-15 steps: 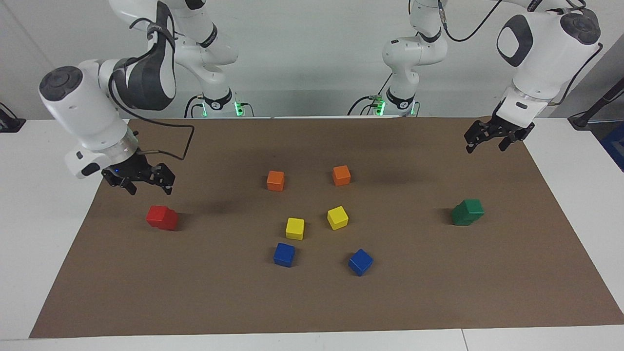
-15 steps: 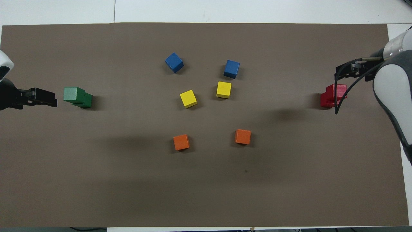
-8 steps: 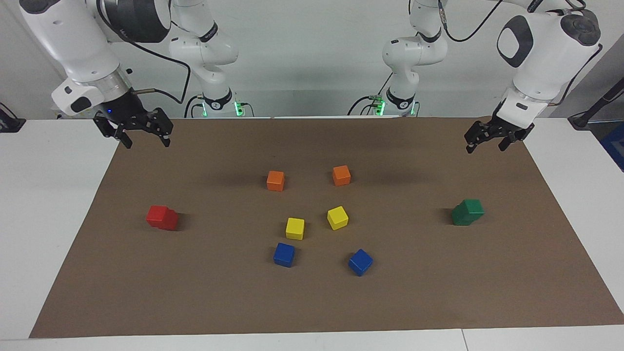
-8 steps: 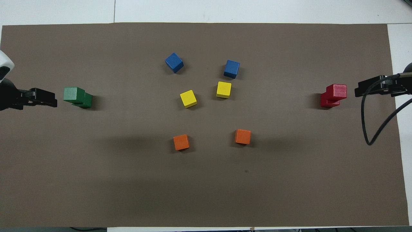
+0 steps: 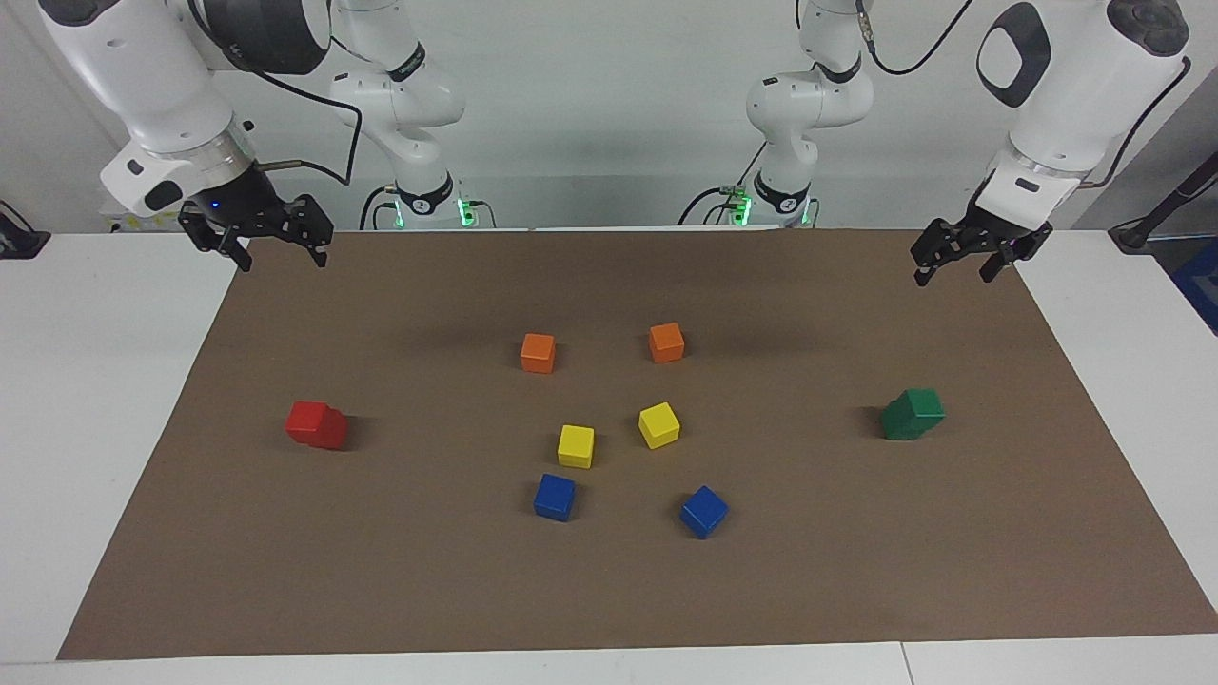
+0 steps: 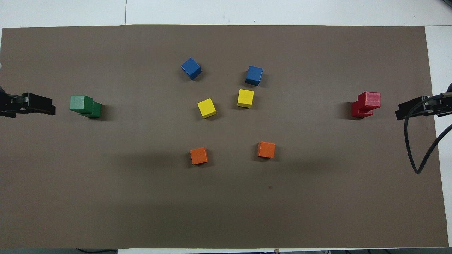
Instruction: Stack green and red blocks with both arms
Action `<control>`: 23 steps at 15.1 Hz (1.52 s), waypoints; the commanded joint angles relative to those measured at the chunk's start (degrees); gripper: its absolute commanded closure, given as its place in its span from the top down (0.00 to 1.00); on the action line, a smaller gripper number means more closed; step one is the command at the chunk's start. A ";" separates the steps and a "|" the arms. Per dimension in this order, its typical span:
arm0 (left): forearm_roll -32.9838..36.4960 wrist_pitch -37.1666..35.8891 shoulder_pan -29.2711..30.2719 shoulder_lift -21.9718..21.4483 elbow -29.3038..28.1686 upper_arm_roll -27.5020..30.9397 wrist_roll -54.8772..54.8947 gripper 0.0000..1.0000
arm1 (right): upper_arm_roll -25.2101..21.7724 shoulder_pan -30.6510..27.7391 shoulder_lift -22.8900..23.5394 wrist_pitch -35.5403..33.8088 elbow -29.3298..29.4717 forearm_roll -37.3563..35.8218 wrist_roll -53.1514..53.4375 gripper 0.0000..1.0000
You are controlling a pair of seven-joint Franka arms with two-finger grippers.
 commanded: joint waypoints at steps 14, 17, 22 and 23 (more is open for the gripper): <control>-0.42 -1.56 -0.32 -0.06 0.58 0.02 -0.09 1.00 | -5.74 5.56 -0.97 -0.47 -0.94 -1.08 -1.44 1.00; -0.51 -1.56 -0.32 -0.06 0.58 0.02 -0.17 1.00 | -5.74 5.56 -1.05 -0.55 -0.94 -1.17 -1.36 1.00; -0.51 -1.47 -0.41 -0.15 0.32 0.02 -0.17 1.00 | -5.65 5.56 -0.97 -0.55 -0.94 -1.17 -1.27 1.00; -0.51 -1.47 -0.41 -0.24 0.14 0.02 -0.17 1.00 | -5.65 5.56 -0.97 -0.55 -0.94 -1.17 -1.27 1.00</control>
